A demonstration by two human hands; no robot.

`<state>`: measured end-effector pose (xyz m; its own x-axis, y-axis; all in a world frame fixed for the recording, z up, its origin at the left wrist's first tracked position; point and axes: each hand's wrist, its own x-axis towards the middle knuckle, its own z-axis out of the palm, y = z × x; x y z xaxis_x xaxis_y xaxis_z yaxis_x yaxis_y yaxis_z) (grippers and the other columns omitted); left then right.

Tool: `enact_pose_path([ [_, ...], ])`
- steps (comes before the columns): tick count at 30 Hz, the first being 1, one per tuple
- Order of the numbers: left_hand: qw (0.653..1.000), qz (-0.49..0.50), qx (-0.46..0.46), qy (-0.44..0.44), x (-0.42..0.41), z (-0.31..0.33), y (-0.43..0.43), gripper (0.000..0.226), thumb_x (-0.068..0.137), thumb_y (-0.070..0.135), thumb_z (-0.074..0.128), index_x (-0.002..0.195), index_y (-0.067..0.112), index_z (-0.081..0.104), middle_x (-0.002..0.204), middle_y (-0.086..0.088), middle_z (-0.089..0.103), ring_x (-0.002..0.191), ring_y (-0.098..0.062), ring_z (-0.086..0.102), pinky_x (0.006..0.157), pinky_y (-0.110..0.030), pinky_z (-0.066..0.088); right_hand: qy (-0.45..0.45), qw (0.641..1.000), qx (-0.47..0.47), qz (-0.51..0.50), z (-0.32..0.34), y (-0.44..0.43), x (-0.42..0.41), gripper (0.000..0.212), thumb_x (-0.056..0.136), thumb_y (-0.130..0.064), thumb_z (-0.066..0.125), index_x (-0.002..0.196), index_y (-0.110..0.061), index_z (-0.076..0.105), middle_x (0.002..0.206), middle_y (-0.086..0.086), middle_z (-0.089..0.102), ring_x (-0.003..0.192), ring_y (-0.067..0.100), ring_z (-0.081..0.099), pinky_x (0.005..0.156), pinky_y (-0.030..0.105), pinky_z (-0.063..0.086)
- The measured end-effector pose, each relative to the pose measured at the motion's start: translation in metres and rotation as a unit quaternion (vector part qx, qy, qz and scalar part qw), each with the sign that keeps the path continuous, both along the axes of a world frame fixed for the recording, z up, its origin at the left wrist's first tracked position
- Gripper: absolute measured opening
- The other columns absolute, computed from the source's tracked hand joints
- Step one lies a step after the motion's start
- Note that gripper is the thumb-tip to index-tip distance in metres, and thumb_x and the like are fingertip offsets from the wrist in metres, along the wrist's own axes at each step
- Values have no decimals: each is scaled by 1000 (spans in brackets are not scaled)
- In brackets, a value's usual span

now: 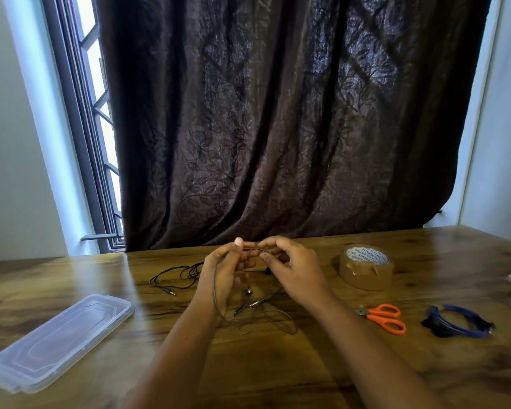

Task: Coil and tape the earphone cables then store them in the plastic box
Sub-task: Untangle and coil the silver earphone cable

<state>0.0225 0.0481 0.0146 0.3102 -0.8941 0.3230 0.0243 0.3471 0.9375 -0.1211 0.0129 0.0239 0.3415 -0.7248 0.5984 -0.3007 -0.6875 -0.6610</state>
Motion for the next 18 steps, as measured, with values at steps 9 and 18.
enact_pose_path([
  [9,999,2,-21,-31,-4,-2,-4,40,99,31,38,101,4,67,81,-8,74,73,-12,69,66,-25,56,8,998,-30,-49,0,-2,-1,16,84,-18,69,85,-33,66,80,-16,65,76,0,61,66,26,54],
  [18,1000,12,-21,-3,-6,-1,-3,36,99,29,40,91,6,66,68,-2,70,59,-8,65,51,-18,51,5,999,-22,-38,-1,-5,-2,20,82,-17,71,94,-33,72,89,-16,68,84,-1,62,76,25,54],
])
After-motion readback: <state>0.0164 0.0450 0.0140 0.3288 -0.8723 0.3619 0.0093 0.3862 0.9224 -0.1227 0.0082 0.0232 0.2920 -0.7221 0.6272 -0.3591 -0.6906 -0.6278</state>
